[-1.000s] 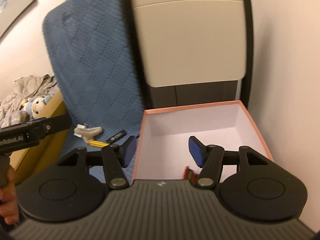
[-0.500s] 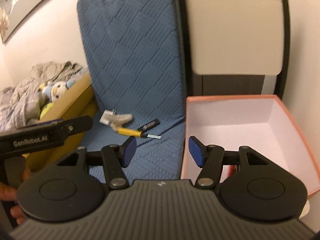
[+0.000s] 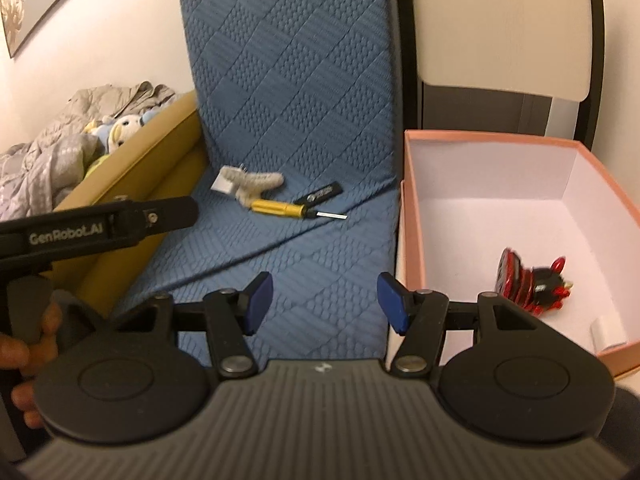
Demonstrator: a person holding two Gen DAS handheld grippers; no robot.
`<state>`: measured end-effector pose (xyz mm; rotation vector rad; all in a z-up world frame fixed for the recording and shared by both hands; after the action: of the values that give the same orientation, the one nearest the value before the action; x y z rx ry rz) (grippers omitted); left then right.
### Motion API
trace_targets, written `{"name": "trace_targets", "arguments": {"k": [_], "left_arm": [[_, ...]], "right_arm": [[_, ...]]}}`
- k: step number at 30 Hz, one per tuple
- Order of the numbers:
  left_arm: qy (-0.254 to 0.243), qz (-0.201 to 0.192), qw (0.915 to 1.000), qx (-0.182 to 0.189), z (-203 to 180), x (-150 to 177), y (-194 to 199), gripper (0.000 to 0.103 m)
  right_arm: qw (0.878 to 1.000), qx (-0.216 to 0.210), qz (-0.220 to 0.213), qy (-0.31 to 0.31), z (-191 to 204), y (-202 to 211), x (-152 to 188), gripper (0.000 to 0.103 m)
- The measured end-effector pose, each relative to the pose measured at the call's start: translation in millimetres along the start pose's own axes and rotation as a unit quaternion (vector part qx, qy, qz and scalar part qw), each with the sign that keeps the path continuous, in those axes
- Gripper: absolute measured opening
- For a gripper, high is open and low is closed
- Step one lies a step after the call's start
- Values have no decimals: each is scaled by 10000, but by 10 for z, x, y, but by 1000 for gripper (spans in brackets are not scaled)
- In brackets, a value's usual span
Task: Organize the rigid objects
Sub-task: 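Withdraw both tools from the pink box back toward the seat, then grasp the white fluffy toy with the left tool while the right tool reaches the yellow screwdriver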
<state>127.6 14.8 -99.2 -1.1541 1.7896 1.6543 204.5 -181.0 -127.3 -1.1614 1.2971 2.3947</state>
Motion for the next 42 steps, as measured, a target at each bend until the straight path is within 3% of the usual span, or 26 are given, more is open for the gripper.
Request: {"name": "trace_targets", "arguments": {"k": [10, 17, 26, 42], "left_arm": [[153, 56, 9997, -154, 245, 164, -197, 88], [26, 114, 9997, -237, 257, 180, -621, 88], [124, 51, 9996, -261, 332, -15, -1085, 88], [540, 408, 9964, -517, 718, -424, -2147, 87]], "right_arm": [[9998, -132, 125, 128, 124, -206, 150, 60], [9996, -216, 62, 186, 84, -461, 89, 60], [9989, -420, 59, 181, 23, -850, -81, 60], [9972, -614, 410, 134, -110, -1648, -458, 60]]}}
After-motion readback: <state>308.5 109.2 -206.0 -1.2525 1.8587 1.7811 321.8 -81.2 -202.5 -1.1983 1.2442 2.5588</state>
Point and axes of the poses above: each gripper's, at about its wrist camera, not at the fingertips, and y roughly against the way its jaws point, z to its left, x to its underside, the point moved 5 cm from there along -y, roughly the way its jaws point, and after that the axes turned 8 degrees about -x, right-handed, at the moved point
